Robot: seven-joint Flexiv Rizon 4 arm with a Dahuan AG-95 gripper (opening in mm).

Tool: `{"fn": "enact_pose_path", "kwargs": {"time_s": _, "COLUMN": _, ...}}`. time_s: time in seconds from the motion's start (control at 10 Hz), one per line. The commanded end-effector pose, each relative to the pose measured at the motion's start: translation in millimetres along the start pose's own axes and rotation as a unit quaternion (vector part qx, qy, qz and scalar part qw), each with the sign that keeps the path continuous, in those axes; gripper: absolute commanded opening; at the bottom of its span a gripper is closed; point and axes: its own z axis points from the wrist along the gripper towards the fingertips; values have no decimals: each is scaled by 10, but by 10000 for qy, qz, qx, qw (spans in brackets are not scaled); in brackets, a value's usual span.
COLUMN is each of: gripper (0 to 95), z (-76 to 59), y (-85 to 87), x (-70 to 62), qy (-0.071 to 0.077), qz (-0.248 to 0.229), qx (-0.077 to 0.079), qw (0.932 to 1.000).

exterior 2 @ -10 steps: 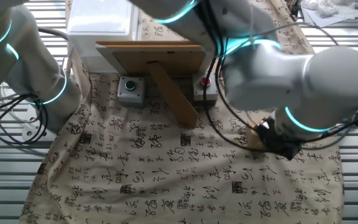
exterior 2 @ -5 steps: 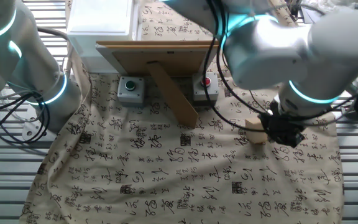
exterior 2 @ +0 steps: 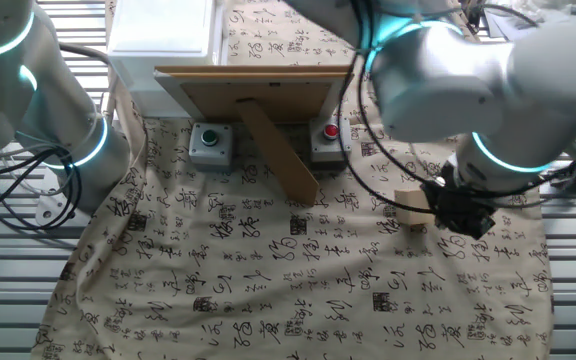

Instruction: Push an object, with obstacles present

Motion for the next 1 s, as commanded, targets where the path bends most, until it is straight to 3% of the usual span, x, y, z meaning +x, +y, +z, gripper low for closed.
{"fn": "enact_pose_path", "kwargs": {"time_s": 0.1, "gripper": 0, "z": -99, "y": -57, "x": 68, "qy": 85, "qz": -83, "qx": 119, "qw": 9999}}
{"fn": "enact_pose_path", "kwargs": {"time_s": 0.6, "gripper": 0, "z": -89, "y": -85, "x": 139, "qy": 81, "qz": -7, "qx": 138, "qw": 9999}}
{"fn": "enact_pose_path", "kwargs": {"time_s": 0.7, "gripper": 0, "z": -53, "y": -112, "x": 209, "qy": 81, "qz": -51, "qx": 139, "qw": 9999}}
{"fn": "enact_pose_path", "kwargs": {"time_s": 0.9, "gripper": 0, "z": 100, "y": -186, "x": 482, "qy": 25, "qz": -44, "qx": 145, "qw": 9999}}
{"fn": "enact_pose_path", "kwargs": {"time_s": 1.0, "gripper": 0, "z": 127, "y": -197, "x": 526, "qy": 23, "qz": 92, "qx": 111, "qw": 9999}}
